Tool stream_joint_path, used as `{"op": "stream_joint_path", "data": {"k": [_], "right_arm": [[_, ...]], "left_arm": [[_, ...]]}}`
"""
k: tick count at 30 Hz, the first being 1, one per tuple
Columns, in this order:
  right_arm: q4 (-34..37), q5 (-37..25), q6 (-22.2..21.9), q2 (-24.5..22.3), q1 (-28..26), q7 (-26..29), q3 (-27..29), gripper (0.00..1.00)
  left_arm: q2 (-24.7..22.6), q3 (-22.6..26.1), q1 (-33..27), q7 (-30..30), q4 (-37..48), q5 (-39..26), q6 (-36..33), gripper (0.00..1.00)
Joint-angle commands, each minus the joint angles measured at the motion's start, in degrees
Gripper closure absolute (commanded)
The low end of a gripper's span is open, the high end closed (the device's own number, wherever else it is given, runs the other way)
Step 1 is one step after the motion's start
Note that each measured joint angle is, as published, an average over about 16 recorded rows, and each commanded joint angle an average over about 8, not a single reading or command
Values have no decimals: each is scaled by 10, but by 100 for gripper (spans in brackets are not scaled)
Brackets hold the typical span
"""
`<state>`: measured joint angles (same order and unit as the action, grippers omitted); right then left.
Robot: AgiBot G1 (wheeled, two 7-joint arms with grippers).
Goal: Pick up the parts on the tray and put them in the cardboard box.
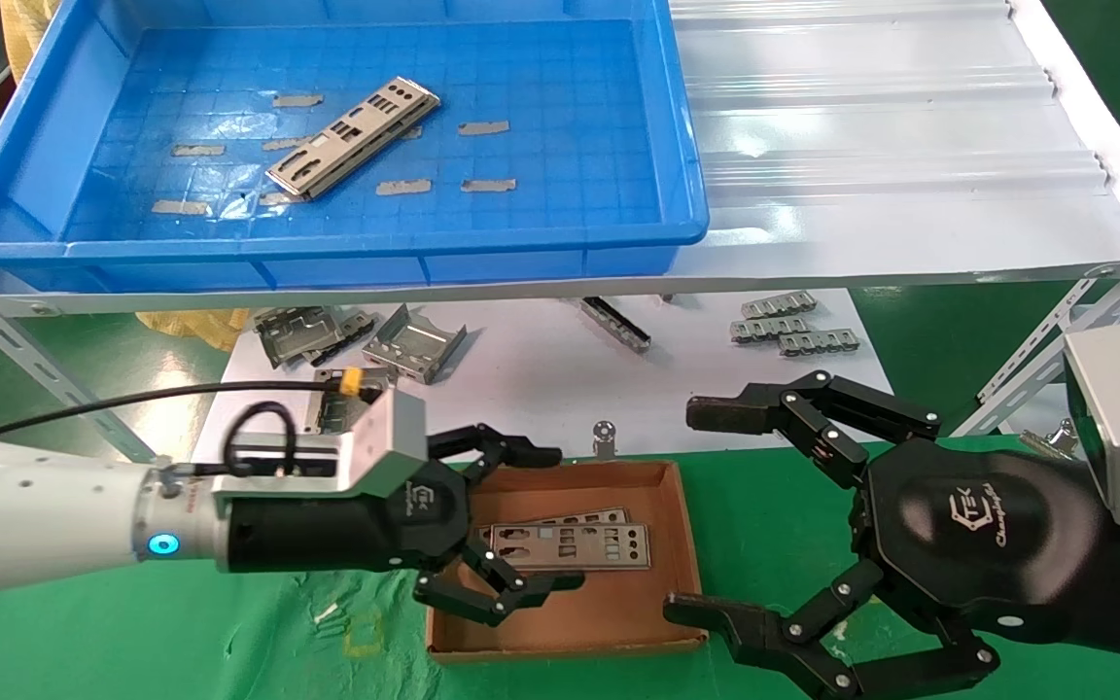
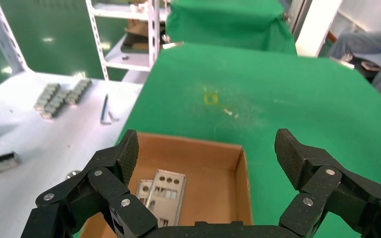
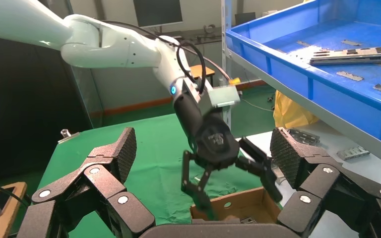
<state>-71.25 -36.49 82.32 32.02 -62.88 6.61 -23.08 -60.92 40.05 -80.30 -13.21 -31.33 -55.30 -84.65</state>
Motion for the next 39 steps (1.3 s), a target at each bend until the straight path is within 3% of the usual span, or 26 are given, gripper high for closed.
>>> {"op": "stream_joint_path", "data": {"k": [1, 39], "right_arm": [[0, 0, 0, 0, 0, 0, 0, 0], [0, 0, 0, 0, 0, 0, 0, 0]], "left_arm": [[11, -10, 8, 10, -18, 6, 0, 0], [218, -203, 158, 202, -356, 113, -9, 0]]}}
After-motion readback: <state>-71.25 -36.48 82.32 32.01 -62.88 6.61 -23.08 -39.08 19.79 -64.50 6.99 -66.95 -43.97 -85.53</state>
